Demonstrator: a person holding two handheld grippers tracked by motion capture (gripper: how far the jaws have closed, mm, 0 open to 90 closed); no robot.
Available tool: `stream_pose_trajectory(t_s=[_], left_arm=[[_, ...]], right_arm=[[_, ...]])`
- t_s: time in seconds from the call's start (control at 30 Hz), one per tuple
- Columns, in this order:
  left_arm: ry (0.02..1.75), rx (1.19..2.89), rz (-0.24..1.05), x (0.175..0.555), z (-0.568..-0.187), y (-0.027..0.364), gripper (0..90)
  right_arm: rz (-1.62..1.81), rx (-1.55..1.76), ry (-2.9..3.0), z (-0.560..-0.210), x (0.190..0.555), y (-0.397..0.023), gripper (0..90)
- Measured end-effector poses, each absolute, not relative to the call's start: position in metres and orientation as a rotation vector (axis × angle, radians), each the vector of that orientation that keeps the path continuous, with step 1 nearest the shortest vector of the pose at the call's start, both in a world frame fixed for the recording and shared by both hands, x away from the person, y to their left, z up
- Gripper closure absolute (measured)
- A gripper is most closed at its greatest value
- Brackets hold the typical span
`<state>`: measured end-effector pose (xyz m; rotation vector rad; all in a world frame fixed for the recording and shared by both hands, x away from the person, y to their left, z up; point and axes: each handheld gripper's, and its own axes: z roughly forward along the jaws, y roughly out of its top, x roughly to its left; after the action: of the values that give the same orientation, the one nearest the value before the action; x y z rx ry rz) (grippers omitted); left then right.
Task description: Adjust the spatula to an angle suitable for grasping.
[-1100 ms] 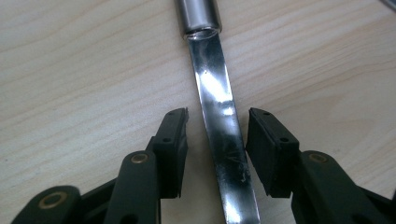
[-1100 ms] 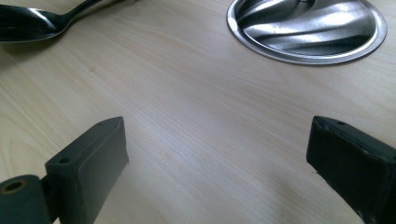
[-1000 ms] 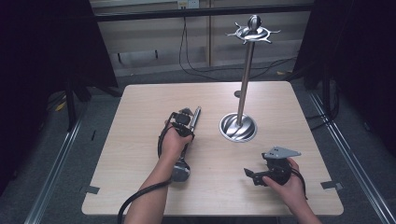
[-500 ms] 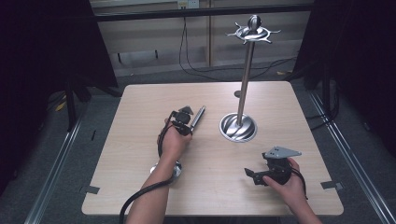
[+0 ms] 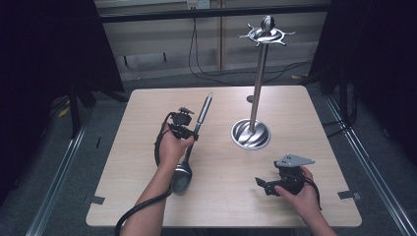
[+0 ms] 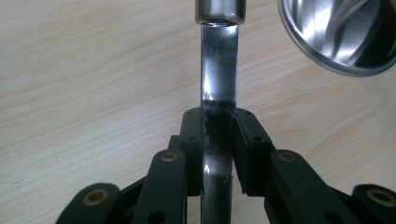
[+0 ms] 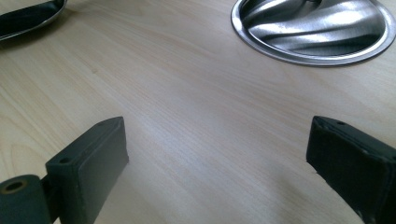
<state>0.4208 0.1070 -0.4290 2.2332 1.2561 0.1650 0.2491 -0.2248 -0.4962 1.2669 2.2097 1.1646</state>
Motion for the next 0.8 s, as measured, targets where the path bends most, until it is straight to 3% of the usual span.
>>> stream_pose_trajectory(t_s=[0.8], left_arm=[[1.101, 2.061, 0.192, 0.399, -0.392, 0.119, 75.3]], right_arm=[[1.184, 1.248, 2.213, -0.496, 0.249, -0.219, 5.3]])
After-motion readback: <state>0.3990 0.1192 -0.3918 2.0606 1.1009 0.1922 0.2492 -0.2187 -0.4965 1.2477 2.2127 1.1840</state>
